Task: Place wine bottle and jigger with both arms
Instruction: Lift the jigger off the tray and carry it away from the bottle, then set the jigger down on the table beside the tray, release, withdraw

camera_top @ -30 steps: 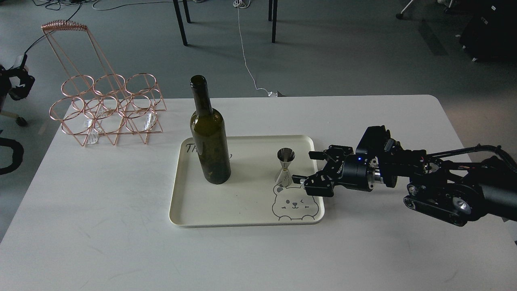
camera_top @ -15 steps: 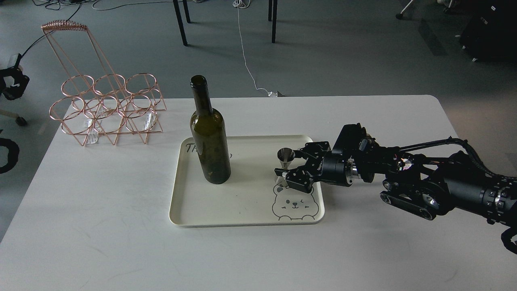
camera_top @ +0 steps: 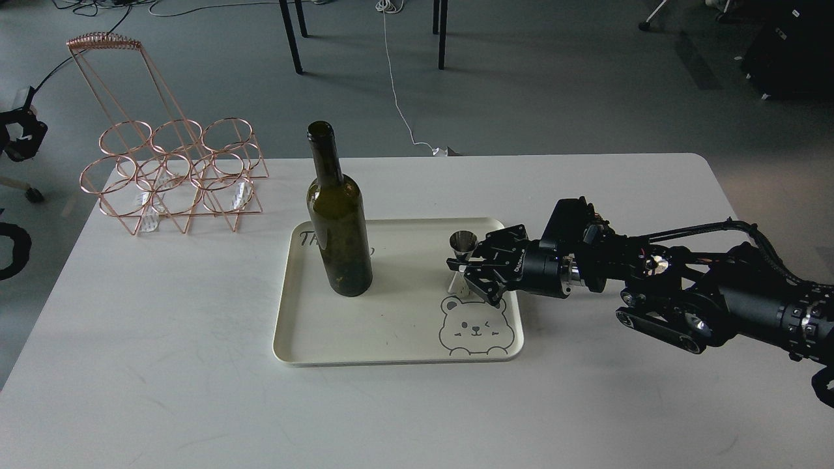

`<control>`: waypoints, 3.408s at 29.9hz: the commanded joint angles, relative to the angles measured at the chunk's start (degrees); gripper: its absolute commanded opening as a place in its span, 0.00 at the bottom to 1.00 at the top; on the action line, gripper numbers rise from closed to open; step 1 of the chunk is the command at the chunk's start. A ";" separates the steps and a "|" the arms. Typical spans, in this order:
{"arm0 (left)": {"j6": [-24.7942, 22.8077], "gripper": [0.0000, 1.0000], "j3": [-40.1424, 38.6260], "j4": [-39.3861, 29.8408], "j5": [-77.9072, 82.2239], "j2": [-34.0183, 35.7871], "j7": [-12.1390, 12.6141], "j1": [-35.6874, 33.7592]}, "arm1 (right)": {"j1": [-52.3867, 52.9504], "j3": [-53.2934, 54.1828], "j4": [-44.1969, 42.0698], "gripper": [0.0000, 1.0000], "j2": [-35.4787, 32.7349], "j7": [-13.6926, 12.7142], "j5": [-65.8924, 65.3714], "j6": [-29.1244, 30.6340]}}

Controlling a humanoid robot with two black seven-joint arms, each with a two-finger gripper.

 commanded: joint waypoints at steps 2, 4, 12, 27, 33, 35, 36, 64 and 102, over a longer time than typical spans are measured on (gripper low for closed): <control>0.00 0.99 0.00 0.00 -0.09 0.10 0.00 -0.02 | 0.17 0.09 -0.03 0.08 -0.28 0.00 -0.10 -2.58; 0.00 0.99 0.00 -0.09 0.00 0.54 0.00 -0.02 | 1.48 0.35 0.06 0.08 -1.33 0.00 0.08 -3.63; 0.00 0.99 0.00 -0.18 -0.09 1.51 0.09 -0.19 | 2.20 9.39 0.94 0.08 -10.73 0.00 1.22 -5.30; 0.00 0.99 0.00 -0.53 0.00 1.33 0.09 -0.46 | -13.35 13.98 0.77 0.09 -27.53 0.00 16.60 -7.29; 0.00 0.99 0.00 -0.62 0.00 1.07 0.09 -0.54 | -18.72 13.89 0.50 0.10 -26.65 0.00 20.81 -7.29; 0.00 0.99 0.00 -0.70 0.00 1.07 0.09 -0.54 | -19.69 13.63 0.33 0.11 -26.04 0.00 21.87 -7.29; 0.00 0.99 0.00 -0.62 0.08 1.07 0.09 -0.54 | -19.87 13.54 0.33 0.11 -25.77 0.00 21.96 -7.29; 0.00 0.99 -0.09 -0.53 0.00 1.25 0.09 -0.72 | -21.19 13.10 -1.52 0.50 -22.87 0.00 21.88 -7.29; 0.00 0.98 1.05 -13.16 0.96 10.64 0.88 -2.65 | 0.43 23.12 14.13 0.97 -35.36 0.00 43.82 -5.05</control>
